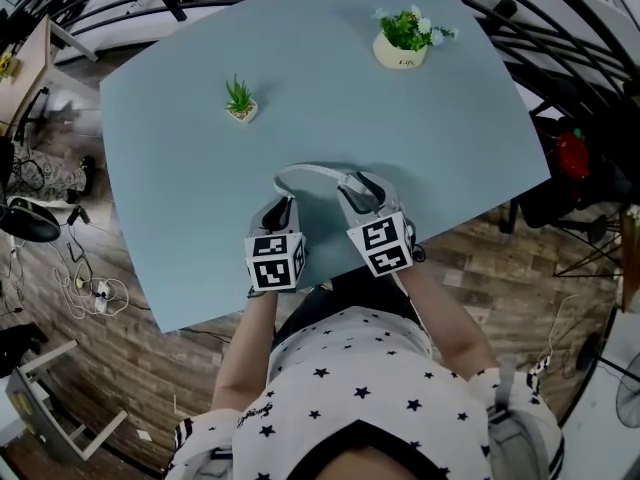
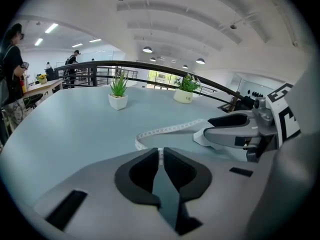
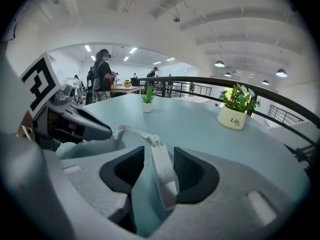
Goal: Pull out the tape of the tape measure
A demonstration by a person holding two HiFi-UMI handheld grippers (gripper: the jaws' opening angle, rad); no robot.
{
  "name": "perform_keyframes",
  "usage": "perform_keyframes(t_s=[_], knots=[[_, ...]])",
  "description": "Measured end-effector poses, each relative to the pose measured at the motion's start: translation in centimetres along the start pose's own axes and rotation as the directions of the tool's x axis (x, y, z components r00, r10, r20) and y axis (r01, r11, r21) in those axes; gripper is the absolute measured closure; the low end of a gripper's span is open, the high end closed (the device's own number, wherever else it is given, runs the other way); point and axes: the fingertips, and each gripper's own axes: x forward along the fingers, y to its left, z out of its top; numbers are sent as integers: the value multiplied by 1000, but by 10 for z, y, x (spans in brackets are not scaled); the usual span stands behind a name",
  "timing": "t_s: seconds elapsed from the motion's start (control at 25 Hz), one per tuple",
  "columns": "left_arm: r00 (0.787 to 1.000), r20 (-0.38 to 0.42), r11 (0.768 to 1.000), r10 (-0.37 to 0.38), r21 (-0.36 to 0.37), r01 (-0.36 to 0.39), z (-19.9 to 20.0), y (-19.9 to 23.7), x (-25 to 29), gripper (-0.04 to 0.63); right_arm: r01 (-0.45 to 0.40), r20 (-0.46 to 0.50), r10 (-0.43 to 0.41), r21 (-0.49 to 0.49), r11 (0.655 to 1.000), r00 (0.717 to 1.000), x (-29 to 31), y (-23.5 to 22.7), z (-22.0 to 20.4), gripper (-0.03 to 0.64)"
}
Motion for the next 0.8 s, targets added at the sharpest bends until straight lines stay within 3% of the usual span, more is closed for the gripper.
perform_keyframes(t_s=[0.28,0.4,0.8], knots=[[999,-8,999,-40,24,40,-5,-12,-6,559,35,30,-36,28,999,999,-17,-1,5,442],[999,5,999,-49,22,48,-5,-14,-13,525,47,43,-49,39,998,998,-25,1,7,439],[991,129,999,-35,-12,37,2,-14,-71,508,62,118,-72,84,995,990,-69,29,13,439]])
